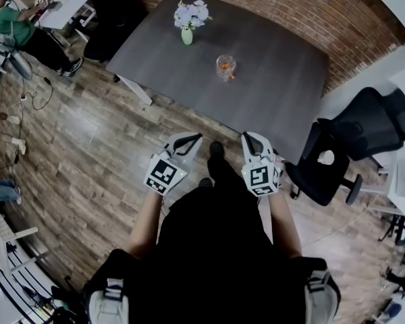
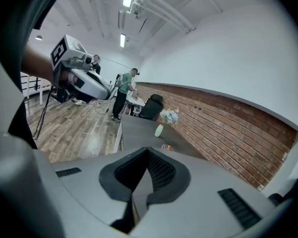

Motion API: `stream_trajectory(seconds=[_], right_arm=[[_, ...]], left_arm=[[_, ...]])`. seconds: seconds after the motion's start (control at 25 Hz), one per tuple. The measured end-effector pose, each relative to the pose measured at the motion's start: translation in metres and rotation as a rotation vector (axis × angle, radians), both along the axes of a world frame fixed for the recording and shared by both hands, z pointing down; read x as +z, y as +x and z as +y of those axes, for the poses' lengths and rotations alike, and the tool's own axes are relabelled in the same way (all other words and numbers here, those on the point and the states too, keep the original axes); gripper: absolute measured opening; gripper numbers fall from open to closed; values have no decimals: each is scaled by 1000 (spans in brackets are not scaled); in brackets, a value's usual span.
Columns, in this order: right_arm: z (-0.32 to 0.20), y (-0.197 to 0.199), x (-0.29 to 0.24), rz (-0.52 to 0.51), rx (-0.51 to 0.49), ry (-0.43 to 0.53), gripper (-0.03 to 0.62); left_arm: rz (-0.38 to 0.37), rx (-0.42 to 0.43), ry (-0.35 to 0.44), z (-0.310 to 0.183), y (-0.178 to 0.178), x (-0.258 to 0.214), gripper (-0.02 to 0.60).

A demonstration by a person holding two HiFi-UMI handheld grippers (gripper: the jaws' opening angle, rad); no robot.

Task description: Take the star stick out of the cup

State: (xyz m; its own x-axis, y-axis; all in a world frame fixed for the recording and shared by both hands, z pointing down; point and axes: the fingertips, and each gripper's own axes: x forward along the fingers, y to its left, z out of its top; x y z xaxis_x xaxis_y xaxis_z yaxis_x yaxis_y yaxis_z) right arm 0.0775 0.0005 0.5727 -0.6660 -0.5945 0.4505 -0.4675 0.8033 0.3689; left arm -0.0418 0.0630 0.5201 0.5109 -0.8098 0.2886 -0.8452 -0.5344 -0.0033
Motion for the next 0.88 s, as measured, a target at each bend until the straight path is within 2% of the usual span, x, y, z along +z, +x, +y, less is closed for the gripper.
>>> stream_trajectory(seconds=[0.2,0.36,0.88], right_arm=[[-20,-7,5,4,-5,-9,0],[-41,-15,8,8,-13,-11,0],[-115,-51,22,-17,-35,-72,0]], left_arm=[[-13,8,10,-21,-5,1,3],[-4,3,-16,-42,-11,5,3],[-50,15,-30,-125,-32,0,3]])
